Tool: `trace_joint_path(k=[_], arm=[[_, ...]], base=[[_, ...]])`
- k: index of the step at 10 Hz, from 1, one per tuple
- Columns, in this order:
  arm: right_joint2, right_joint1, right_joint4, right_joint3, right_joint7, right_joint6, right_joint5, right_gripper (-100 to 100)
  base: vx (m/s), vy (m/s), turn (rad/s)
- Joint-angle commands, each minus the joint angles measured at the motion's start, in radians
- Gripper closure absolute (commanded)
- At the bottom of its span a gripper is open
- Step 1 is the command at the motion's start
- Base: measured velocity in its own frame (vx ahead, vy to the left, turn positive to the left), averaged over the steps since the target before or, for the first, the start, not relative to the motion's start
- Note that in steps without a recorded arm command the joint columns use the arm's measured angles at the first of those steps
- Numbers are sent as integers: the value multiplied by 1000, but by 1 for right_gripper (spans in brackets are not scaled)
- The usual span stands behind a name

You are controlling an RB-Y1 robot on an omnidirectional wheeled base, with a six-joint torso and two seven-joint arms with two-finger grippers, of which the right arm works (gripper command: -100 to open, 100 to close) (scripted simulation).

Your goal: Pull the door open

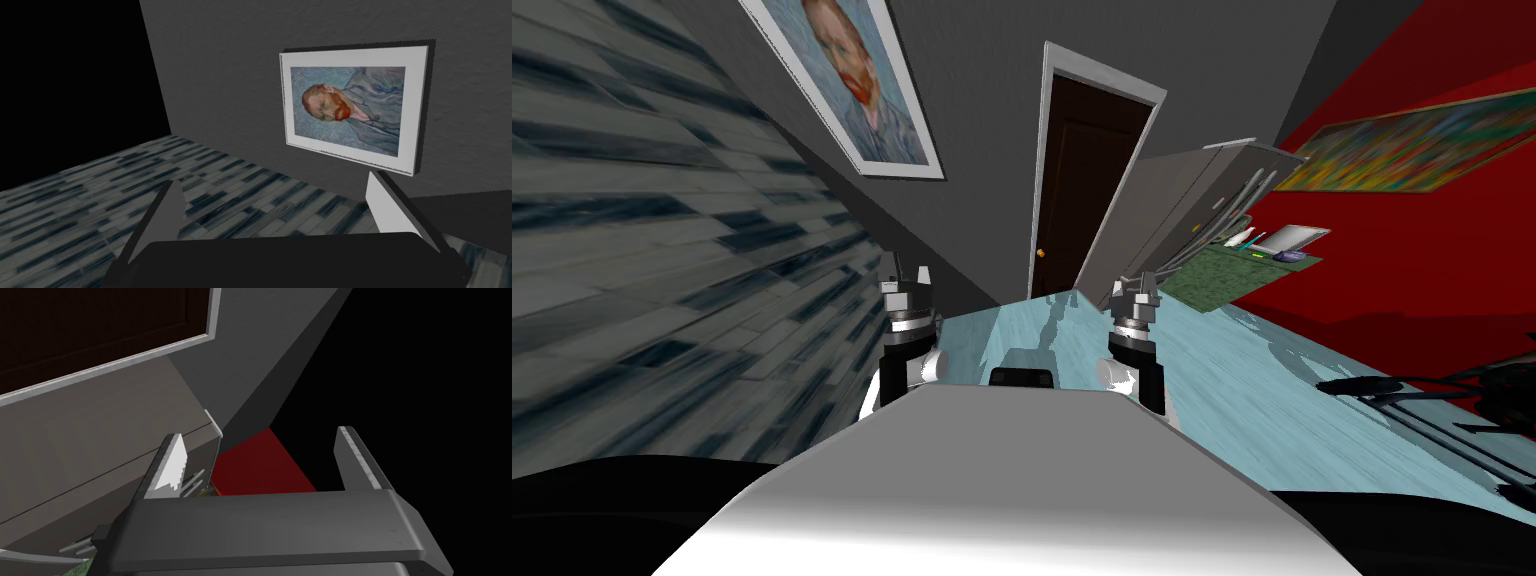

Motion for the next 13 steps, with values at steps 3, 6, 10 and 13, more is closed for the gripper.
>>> trace_joint_path(k=[3,6,10,13], arm=[[-17,-24,72,-4,51,-24,22,-100],[-29,-46,138,-8,97,-46,41,-100],[-43,-74,220,-13,155,-74,66,-100],[-51,-92,274,-16,193,-92,82,-100]], base=[[115,-23,25],[139,5,27],[102,-3,22],[91,-5,19]])
